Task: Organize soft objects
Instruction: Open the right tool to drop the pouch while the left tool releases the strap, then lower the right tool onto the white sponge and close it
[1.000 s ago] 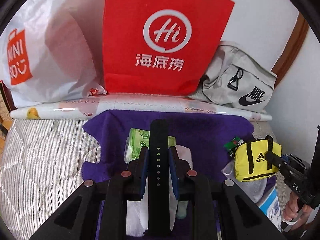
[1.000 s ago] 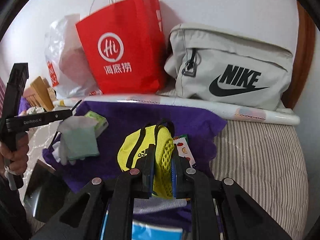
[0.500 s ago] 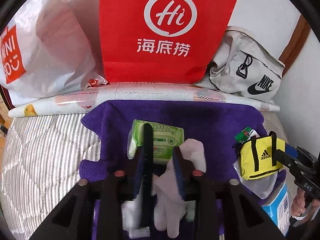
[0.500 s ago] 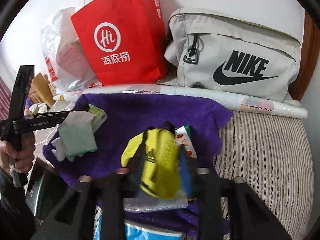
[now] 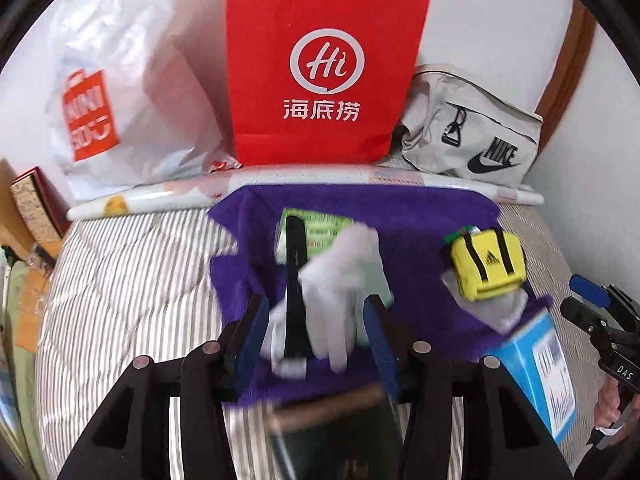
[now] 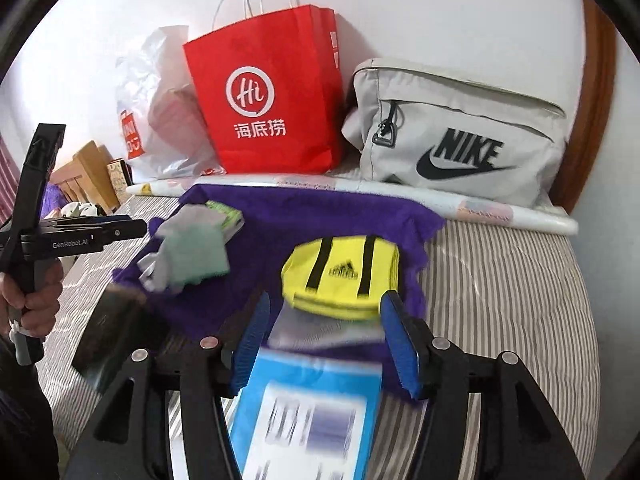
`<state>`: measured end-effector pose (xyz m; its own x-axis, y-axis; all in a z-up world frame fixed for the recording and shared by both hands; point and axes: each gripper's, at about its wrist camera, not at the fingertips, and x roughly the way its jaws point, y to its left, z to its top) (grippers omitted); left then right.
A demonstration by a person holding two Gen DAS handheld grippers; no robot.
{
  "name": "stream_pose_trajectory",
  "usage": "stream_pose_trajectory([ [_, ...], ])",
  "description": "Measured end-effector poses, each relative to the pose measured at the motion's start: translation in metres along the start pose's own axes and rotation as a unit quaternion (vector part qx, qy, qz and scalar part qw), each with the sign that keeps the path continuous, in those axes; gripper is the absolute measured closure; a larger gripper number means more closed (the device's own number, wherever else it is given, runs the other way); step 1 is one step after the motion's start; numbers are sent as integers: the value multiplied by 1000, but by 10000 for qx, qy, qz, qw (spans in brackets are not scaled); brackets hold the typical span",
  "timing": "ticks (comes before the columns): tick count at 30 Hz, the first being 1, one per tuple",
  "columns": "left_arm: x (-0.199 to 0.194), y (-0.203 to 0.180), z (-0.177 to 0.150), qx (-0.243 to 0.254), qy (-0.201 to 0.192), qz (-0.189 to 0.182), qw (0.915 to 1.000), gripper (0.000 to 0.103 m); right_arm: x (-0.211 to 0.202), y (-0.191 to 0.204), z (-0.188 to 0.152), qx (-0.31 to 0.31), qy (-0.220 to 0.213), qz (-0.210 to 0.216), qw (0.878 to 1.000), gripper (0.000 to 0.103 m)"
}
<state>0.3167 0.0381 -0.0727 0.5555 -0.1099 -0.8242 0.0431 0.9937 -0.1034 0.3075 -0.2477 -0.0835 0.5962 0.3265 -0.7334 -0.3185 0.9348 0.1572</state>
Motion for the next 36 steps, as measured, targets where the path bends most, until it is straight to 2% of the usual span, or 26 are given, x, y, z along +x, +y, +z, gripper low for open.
stream_pose_trajectory([
  [6,-42,-3,-47,-81,-74,-177,9998,56,-39,12,-45,200,56,33,9998,45],
  [11,-71,-4,-83,-115,-198,-247,9994,52,-71,44,-87,39,110,123,9999,45],
  [14,-83,-2,-106,-115,-302,-184,9993,51,-85,61,-108,-63,88,250,9996,45],
  [17,-85,6,-127,-216,-236,-169,9993,50,-95,75,-128,-177,45,207,9996,45],
  [22,-83,20,-154,-383,-168,-227,9989,50,-88,99,-152,-123,200,341,9991,45],
  [26,-79,29,-169,-416,-65,-226,9989,50,-70,108,-162,-71,288,105,9995,45],
  [32,-72,38,-182,-402,41,-282,9988,50,-51,111,-169,198,362,-23,9991,45],
  [36,-69,39,-188,-372,110,-350,9986,50,-37,112,-170,494,435,-137,9977,37],
])
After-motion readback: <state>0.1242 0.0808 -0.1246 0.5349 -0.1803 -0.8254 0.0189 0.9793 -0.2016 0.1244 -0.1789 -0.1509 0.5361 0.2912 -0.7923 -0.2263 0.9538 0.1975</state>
